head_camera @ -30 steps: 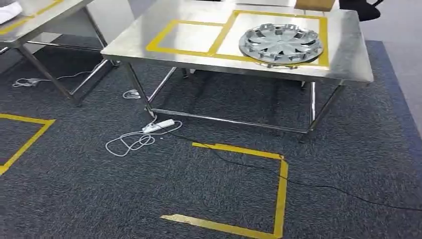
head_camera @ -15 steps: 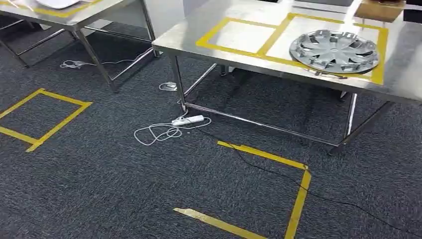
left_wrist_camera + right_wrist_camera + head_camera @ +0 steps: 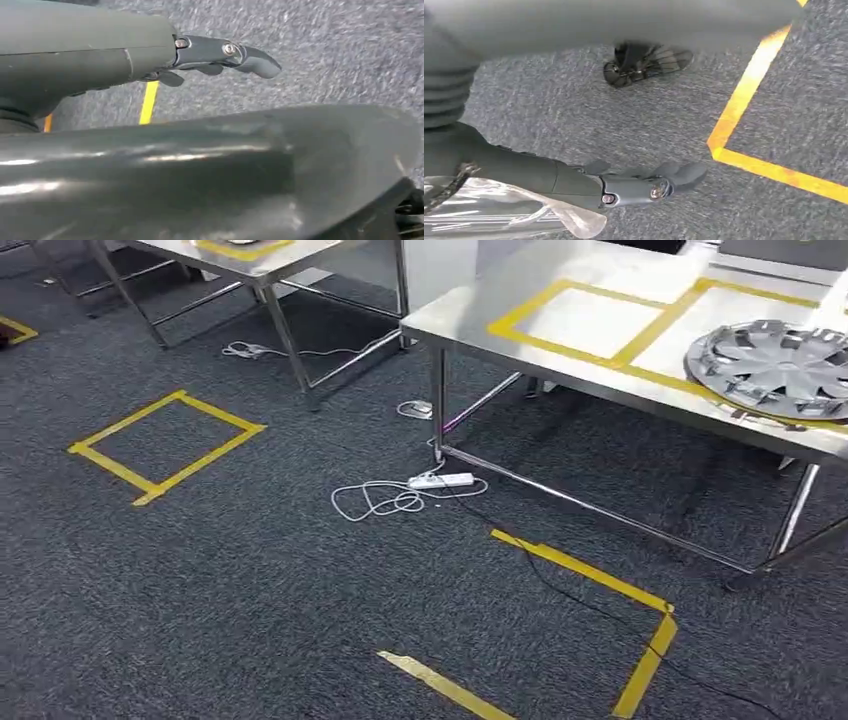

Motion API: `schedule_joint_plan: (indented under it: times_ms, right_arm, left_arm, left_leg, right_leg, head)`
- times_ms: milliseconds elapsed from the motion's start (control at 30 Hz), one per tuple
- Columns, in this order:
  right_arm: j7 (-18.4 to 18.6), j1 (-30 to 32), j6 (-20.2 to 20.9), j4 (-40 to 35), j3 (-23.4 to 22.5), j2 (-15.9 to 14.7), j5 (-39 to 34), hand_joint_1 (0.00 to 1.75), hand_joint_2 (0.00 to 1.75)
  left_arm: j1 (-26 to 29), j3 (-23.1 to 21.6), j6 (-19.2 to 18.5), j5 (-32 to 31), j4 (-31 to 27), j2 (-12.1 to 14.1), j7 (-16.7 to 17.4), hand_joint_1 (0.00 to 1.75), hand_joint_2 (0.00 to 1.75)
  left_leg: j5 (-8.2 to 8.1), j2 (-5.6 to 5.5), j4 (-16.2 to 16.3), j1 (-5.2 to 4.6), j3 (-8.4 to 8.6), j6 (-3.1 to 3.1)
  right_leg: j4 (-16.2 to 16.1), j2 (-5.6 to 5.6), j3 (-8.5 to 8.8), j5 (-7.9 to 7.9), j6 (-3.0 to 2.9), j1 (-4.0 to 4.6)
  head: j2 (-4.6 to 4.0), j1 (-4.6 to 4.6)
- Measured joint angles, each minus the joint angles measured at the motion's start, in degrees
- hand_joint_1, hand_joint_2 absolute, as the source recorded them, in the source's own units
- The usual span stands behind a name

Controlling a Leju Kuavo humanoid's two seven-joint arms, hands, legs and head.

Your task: Take the parts from the cabinet and place them on the table.

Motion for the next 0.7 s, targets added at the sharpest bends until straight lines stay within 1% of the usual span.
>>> schedule_joint_plan:
  times_ms: [33,67,100,133,167,200,233,267,300,333,367,400,433,467,500,533,567,600,633,667,700]
  right_arm:
    - [0.0,0.0,0.1,0.0,0.0,0.0,0.0,0.0,1.75]
    - [0.0,0.1,0.1,0.0,0.0,0.0,0.1,0.0,1.75]
    - [0.0,0.2,0.2,0.0,0.0,0.0,0.4,0.0,1.75]
    - [0.2,0.4,0.2,0.0,0.0,0.0,1.1,0.0,1.75]
    - [0.3,0.4,0.2,0.0,0.1,0.0,1.5,0.0,1.75]
    - [0.4,0.4,0.2,0.1,0.1,0.0,1.8,0.0,1.75]
    - [0.5,0.3,0.2,0.1,0.2,0.0,1.9,0.0,1.75]
    - [0.5,0.3,0.2,0.1,0.2,0.0,2.0,0.0,1.75]
    - [0.5,0.3,0.2,0.1,0.2,0.0,2.0,0.0,1.75]
    - [0.5,0.4,0.2,0.1,0.2,0.0,2.1,0.0,1.75]
    - [0.5,0.4,0.3,0.2,0.2,0.0,2.1,0.0,1.75]
    - [0.5,0.3,0.3,0.2,0.2,0.0,2.1,0.0,1.75]
    - [0.5,0.3,0.3,0.2,0.2,0.0,2.1,0.0,1.75]
    - [0.5,0.1,0.3,0.2,0.2,0.0,2.1,0.0,1.75]
    - [0.5,0.0,0.2,0.2,0.3,0.0,2.2,0.0,1.75]
    - [0.5,0.0,0.2,0.2,0.4,0.0,2.2,0.0,1.75]
    - [0.5,0.0,0.2,0.2,0.5,0.0,2.2,0.0,1.75]
    - [0.5,0.1,0.2,0.3,0.6,0.0,2.2,0.0,1.75]
    - [0.5,0.3,0.2,0.3,0.6,0.0,2.2,0.0,1.75]
    - [0.6,0.4,0.2,0.4,0.7,0.0,2.2,0.0,1.75]
    - [0.6,0.4,0.2,0.4,0.7,0.0,2.2,0.0,1.75]
  left_arm:
    - [0.0,0.0,0.0,0.0,0.0,-0.1,0.0,0.0,0.0]
    - [-0.1,0.0,0.0,0.0,0.0,0.0,0.0,0.0,0.0]
    - [-0.3,0.0,-0.1,0.0,0.0,0.0,-0.1,0.0,0.0]
    - [-0.3,0.0,-0.3,0.0,0.0,0.0,-0.1,0.0,0.0]
    - [-0.3,0.0,-0.3,0.0,0.0,0.0,-0.1,0.0,0.0]
    - [-0.1,0.0,-0.3,0.0,0.0,0.0,-0.1,0.0,0.0]
    - [0.1,0.0,-0.4,0.0,0.0,0.0,-0.1,0.0,0.0]
    - [0.1,0.0,-0.4,0.0,0.0,0.0,-0.1,0.0,0.0]
    - [0.1,0.0,-0.4,0.0,0.0,0.0,-0.1,0.0,0.0]
    - [0.0,0.0,-0.4,0.0,0.0,0.0,-0.1,0.0,0.0]
    - [-0.3,0.0,-0.4,0.0,0.0,0.0,-0.1,0.0,0.0]
    - [-0.3,0.0,-0.4,-0.1,0.0,0.0,-0.1,0.0,0.0]
    - [-0.2,0.0,-0.4,-0.1,0.0,0.0,-0.1,0.0,0.0]
    - [0.0,0.0,-0.4,-0.1,0.0,0.0,-0.1,0.0,0.0]
    - [0.1,0.0,-0.3,-0.1,0.0,0.0,-0.1,0.0,0.0]
    - [0.1,0.0,-0.3,-0.1,0.0,0.0,-0.1,0.0,0.0]
    - [-0.1,0.0,-0.3,-0.1,0.0,0.0,-0.1,0.0,0.0]
    - [-0.2,0.0,-0.3,-0.1,0.0,0.0,-0.1,0.0,0.0]
    - [-0.2,0.0,-0.3,-0.1,0.0,-0.1,-0.1,0.0,0.0]
    - [-0.2,0.0,-0.3,-0.1,0.0,-0.1,-0.1,0.0,0.0]
    - [-0.1,0.0,-0.3,-0.1,0.0,0.0,-0.1,0.0,0.0]
  left_leg:
    - [-1.47,3.29,2.0,-0.21,-0.87,-0.46]
    - [-3.68,4.99,5.7,-0.12,-2.63,-0.83]
    - [-5.95,5.83,10.6,0.07,-4.94,-1.13]
    - [-7.52,6.13,14.8,0.22,-7.0,-1.35]
    - [-7.72,6.26,16.7,0.37,-7.9,-1.5]
    - [-6.62,6.36,16.1,0.49,-7.46,-1.56]
    - [-4.54,6.59,13.1,0.51,-5.96,-1.47]
    - [-2.12,7.09,8.6,0.49,-3.61,-1.26]
    - [0.06,8.42,3.7,0.38,-1.03,-0.91]
    - [-0.12,12.11,0.6,-0.21,0.53,-0.45]
    - [-0.34,12.34,-0.3,-0.66,0.65,0.01]
    - [-0.3,11.6,-0.1,-0.68,0.25,0.17]
    - [-0.33,10.99,0.0,-0.69,0.11,0.42]
    - [-0.27,10.23,-0.2,-0.77,-0.04,0.7]
    - [0.17,9.43,-0.7,-0.2,0.44,1.33]
    - [0.25,9.0,-0.8,-0.19,0.4,1.52]
    - [0.34,8.22,-0.8,-0.17,0.24,1.9]
    - [0.4,7.46,-0.8,-0.19,0.14,2.11]
    - [0.42,6.53,-0.7,-0.25,0.08,2.16]
    - [0.42,5.72,-0.7,-0.3,0.11,2.16]
    - [0.42,4.91,-0.7,-0.32,0.17,2.16]
  right_leg:
    - [0.0,-0.7,0.12,-0.17,-0.35,0.05]
    - [0.0,-1.62,0.17,-0.26,-0.6,0.15]
    - [0.0,-2.77,0.27,-0.39,-0.77,0.24]
    - [0.0,-3.84,0.28,-0.51,-0.88,0.27]
    - [0.0,-4.69,0.32,-0.61,-0.84,0.28]
    - [0.0,-5.46,0.44,-0.72,-0.8,0.28]
    - [0.0,-6.19,0.59,-0.85,-0.73,0.29]
    - [0.0,-6.82,0.86,-1.01,-0.57,0.29]
    - [0.0,-7.47,1.18,-1.17,-0.38,0.29]
    - [0.0,-8.01,1.31,-1.38,-0.06,0.47]
    - [0.3,-8.48,1.29,-1.73,0.43,0.88]
    - [0.1,-9.29,1.39,-1.73,0.67,0.9]
    - [0.0,-9.94,1.59,-1.78,0.89,0.88]
    - [-0.2,-10.64,1.95,-1.84,1.25,0.86]
    - [0.1,-9.71,1.53,-2.45,1.8,0.5]
    - [1.2,-6.48,1.22,-3.48,1.92,0.44]
    - [5.0,-4.23,-0.49,-5.77,1.94,0.41]
    - [9.8,-3.37,-2.81,-8.03,2.01,0.4]
    - [15.1,-2.97,-5.48,-9.95,2.05,0.46]
    - [18.1,-2.86,-7.21,-10.45,2.06,0.5]
    - [18.4,-2.85,-7.77,-9.56,2.01,0.49]
  head:
    - [0.0,-0.55]
    - [0.0,-0.81]
    - [0.0,-0.77]
    - [0.0,-0.72]
    - [0.0,-0.79]
    - [0.0,-0.72]
    - [0.0,-0.79]
    - [0.0,-0.77]
    - [0.0,-0.77]
    - [0.0,-0.72]
    - [0.0,-0.83]
    - [0.0,-0.57]
    - [0.0,-0.7]
    - [0.0,-0.63]
    - [0.0,-0.72]
    - [0.0,-0.28]
    - [0.0,-0.2]
    - [0.0,-0.11]
    - [0.0,-0.02]
    - [0.0,-0.04]
    - [0.0,-0.04]
